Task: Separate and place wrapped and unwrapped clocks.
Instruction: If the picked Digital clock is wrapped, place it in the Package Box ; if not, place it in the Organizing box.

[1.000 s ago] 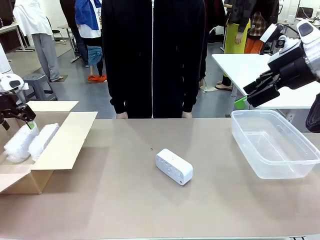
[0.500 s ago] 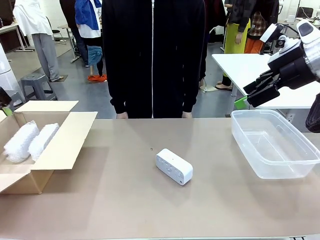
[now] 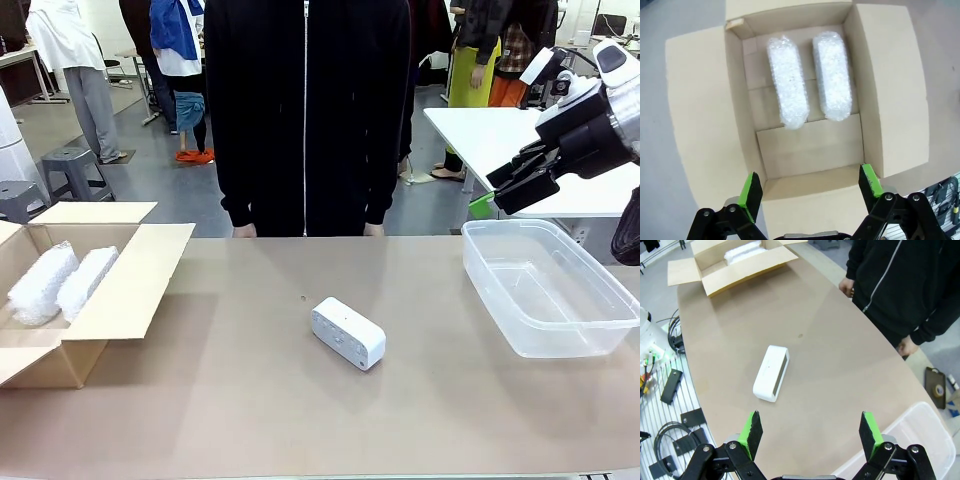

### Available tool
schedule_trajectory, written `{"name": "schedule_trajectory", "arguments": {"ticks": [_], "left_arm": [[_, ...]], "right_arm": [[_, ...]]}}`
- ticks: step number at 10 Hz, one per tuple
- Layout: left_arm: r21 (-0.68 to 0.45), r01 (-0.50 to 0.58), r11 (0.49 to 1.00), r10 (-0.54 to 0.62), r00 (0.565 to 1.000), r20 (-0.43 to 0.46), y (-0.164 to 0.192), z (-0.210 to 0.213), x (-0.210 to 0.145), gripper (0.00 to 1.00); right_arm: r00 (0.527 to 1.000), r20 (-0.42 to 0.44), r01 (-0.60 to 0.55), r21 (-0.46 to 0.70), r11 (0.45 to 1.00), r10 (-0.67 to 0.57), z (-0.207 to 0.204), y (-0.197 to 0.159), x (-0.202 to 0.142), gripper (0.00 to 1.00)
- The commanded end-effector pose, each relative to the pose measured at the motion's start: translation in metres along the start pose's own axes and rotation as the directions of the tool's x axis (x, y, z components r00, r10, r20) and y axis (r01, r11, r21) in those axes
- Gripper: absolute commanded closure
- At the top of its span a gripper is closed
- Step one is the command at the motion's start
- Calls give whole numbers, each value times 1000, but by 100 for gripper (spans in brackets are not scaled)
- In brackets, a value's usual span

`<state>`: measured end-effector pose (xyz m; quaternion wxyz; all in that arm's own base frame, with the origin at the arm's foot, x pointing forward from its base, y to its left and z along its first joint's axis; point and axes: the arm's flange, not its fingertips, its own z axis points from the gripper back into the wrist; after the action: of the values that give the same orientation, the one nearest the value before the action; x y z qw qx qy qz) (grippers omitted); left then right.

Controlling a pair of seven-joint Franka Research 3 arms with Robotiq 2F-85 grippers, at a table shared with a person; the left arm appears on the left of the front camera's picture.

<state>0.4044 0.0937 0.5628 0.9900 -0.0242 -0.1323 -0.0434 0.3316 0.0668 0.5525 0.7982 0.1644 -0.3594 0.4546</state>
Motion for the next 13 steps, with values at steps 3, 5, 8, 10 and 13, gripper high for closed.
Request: {"name": "schedule_trajectory", "arguments": {"ticks": [3,5,8,10,13], "left_arm": [[-39,36,999,-35,999,17,-4,-10,2,0],[-16,23,1000,-22,1000,4,-10,-3,2,0],[-16,23,1000,-22,1000,4,-10,-3,2,0],[-16,23,1000,-22,1000,4,-10,-3,2,0],[-16,23,1000,-22,1000,4,-10,-3,2,0]], "right_arm": [[1000,8,-3,17,1000,3,-2,-1,-1,0],[1000,8,-3,17,1000,3,-2,-1,-1,0],[1000,8,-3,17,1000,3,-2,-1,-1,0],[1000,8,-3,17,1000,3,-2,-1,-1,0],[1000,8,-3,17,1000,3,-2,-1,-1,0]]}}
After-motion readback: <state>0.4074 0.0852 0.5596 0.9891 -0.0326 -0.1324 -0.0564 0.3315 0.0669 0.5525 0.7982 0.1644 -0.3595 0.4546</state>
